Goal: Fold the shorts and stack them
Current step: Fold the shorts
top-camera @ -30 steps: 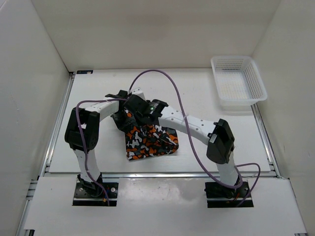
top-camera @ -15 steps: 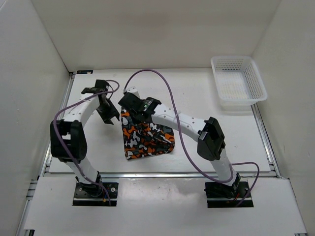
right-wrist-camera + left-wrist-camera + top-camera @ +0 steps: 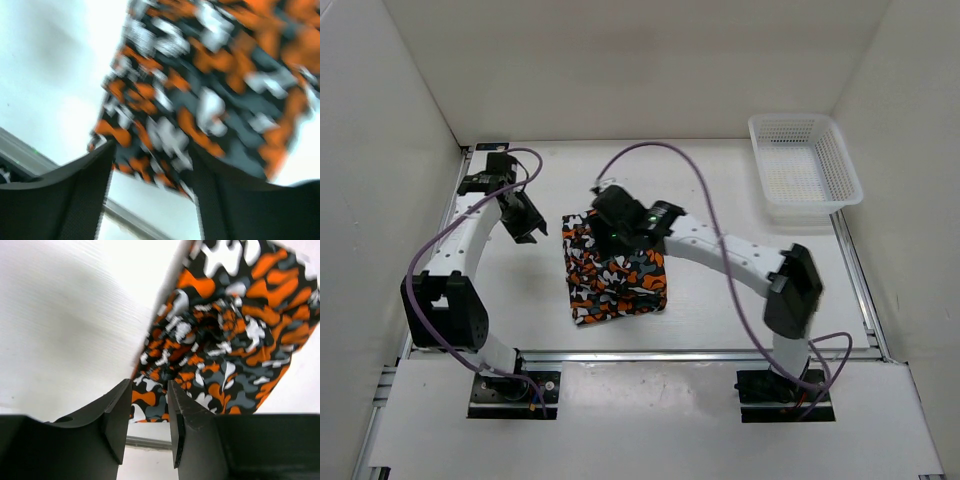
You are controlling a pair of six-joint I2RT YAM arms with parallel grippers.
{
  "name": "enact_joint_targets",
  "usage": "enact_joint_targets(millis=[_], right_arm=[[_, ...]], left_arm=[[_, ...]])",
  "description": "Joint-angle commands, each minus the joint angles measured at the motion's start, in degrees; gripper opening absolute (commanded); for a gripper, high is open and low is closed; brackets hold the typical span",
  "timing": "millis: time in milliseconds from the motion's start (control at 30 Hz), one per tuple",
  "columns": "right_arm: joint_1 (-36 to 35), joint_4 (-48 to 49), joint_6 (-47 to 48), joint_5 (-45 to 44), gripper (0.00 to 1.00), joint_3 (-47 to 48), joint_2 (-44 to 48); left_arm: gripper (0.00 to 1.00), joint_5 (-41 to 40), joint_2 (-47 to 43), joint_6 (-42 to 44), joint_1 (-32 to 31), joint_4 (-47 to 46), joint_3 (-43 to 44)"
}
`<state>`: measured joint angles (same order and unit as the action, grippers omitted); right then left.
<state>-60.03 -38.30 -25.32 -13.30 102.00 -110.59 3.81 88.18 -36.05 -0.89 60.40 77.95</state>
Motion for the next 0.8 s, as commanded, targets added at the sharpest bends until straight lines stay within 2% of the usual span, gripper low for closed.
enact_joint_targets(millis=[0,33,133,167,233,267,433,533,633,767], right_arm=[[4.3,4.8,-3.1,-0.4,0.60,-11.3,10.5],[5.9,5.4,-3.9,-0.4,0.52,-13.6,12.8],[8.4,5.4,-5.0,-0.4,0.39,-20.9,16.3],[9.0,5.4,-5.0,0.1,0.26,-22.4,16.3],[9.7,6.0,-5.5,0.6,0.15,-24.9,17.1],[9.8,6.0,-5.5,0.6,0.09,-24.9,17.1],[9.8,7.8,-5.6,2.5,0.01,-25.4,10.0],[9.8,10.1,-6.1,1.4,0.01,-26.9,6.5],[10.4,10.6,-6.7,0.9,0.01,-27.5,2.6],[10.9,10.6,-6.7,1.4,0.01,-27.5,2.0]], left_arm=[[0.46,0.8,-3.0,2.0,-4.4,-0.6,-0.3],[0.46,0.8,-3.0,2.0,-5.5,-1.2,-0.3],[0.44,2.1,-0.3,2.0,-10.0,-2.8,-0.3],[0.41,2.1,1.4,2.6,-12.6,-3.7,0.5],[0.37,2.9,3.7,2.7,-15.4,-3.7,2.2],[0.30,2.2,5.1,2.7,-17.6,-3.7,3.2],[0.19,-1.3,16.0,2.0,-19.0,-4.9,10.7],[0.19,-5.2,22.9,3.1,-19.0,-5.4,15.1],[0.19,-4.4,29.5,4.6,-18.3,-4.1,18.9],[0.19,-3.9,33.6,5.7,-18.3,-1.6,22.1]])
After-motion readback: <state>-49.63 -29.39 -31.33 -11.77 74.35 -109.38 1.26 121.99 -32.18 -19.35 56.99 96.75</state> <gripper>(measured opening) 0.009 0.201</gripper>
